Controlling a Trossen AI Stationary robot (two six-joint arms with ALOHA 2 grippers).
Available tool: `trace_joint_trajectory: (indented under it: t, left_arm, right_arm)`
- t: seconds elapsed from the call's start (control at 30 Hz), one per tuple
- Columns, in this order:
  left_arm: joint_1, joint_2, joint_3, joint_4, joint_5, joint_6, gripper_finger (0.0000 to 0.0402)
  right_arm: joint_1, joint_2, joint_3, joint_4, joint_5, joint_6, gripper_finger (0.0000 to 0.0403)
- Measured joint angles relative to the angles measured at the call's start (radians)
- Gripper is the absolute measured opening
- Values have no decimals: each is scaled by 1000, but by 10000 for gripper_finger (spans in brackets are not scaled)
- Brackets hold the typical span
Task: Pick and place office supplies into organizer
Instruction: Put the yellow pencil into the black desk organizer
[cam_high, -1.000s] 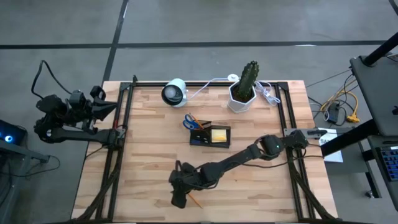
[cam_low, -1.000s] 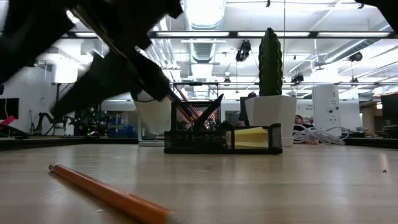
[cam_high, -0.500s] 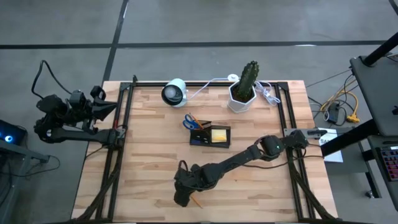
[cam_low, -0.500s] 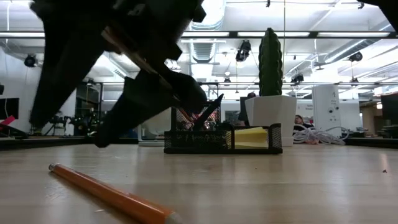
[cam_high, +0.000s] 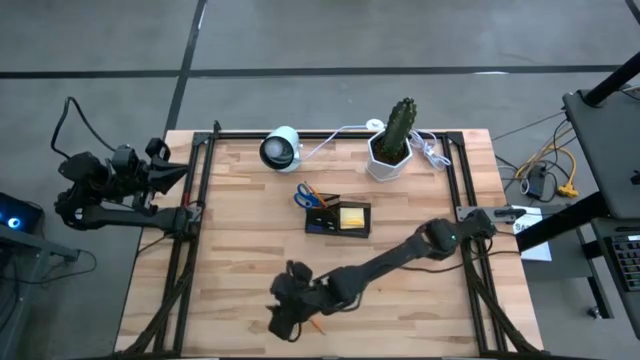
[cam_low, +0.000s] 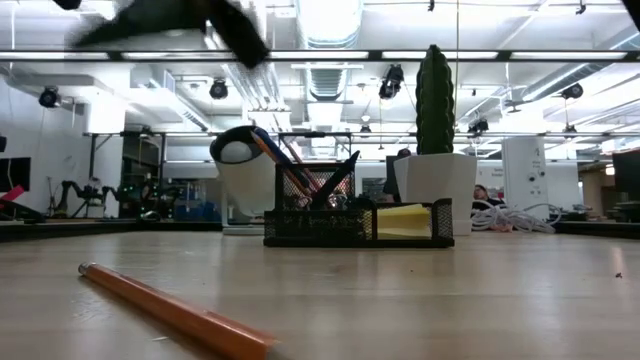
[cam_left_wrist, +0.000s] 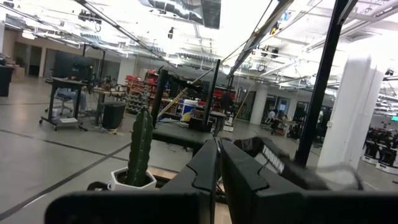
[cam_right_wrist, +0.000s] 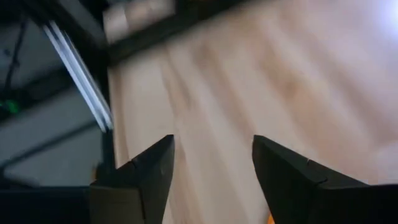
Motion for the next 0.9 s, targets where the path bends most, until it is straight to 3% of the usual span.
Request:
trace_joint_trajectory:
  t: [0.1,0.4,0.53,0.7,0.9]
  left_arm:
    - [0,0,-1,0,0,0,6]
    - [0,16,-27,1,0,-2,6]
    - [0,43,-32,11,0,-2,6]
    - [0,102,-34,21,7,-2,6]
    - [0,235,-35,155,11,46,6]
  right_arm:
    - [0,-66,16,7,91,-82,179]
    - [-36,-327,11,65,113,-483,22]
    - [-36,-451,-38,25,103,-591,11]
    - [-27,-672,-217,0,104,-628,8]
    - [9,-1003,-623,160,97,-639,8]
